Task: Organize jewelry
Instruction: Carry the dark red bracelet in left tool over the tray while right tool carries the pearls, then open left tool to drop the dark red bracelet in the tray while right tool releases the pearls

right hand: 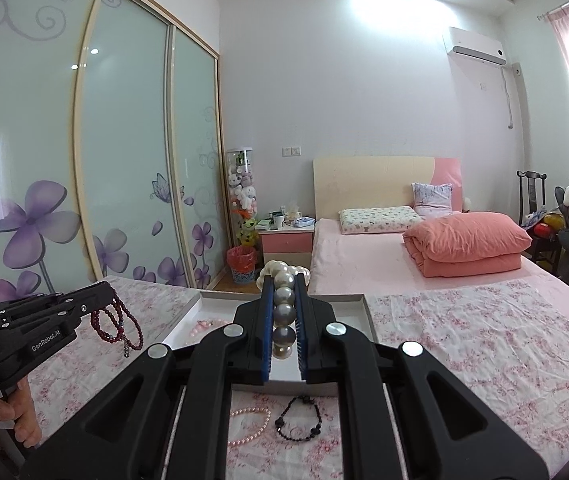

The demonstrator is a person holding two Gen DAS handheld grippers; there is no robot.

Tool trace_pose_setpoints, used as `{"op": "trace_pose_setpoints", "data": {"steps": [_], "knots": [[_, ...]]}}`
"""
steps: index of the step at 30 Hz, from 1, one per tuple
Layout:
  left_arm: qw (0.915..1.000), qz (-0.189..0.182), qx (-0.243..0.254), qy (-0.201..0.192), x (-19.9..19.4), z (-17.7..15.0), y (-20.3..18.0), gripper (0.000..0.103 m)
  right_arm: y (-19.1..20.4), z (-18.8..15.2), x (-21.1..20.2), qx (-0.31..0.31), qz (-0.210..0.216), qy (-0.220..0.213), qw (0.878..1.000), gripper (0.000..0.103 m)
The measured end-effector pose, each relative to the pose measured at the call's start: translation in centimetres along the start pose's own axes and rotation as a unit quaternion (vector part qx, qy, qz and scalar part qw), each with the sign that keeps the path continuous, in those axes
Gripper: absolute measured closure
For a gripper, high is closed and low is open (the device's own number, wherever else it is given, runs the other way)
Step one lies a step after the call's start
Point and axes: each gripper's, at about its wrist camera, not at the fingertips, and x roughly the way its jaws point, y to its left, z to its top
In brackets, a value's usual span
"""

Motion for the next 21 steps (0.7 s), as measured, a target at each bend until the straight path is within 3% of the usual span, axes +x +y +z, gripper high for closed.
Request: {"op": "trace_pose_setpoints", "data": {"steps": [11, 21], "knots": [[0.9994, 0.013, -0.006, 0.032, 7.1, 1.4, 0.2, 0.098, -0.8, 1.6, 5.8, 0.001, -0.010, -0.004, 1.000, 0.092], [0.9976, 0.003, -0.005, 0.069, 13.6, 1.1, 0.8, 0.098, -2.3, -0.2, 12.8, 0.015, -0.016, 0.066, 0.998, 0.093]]}}
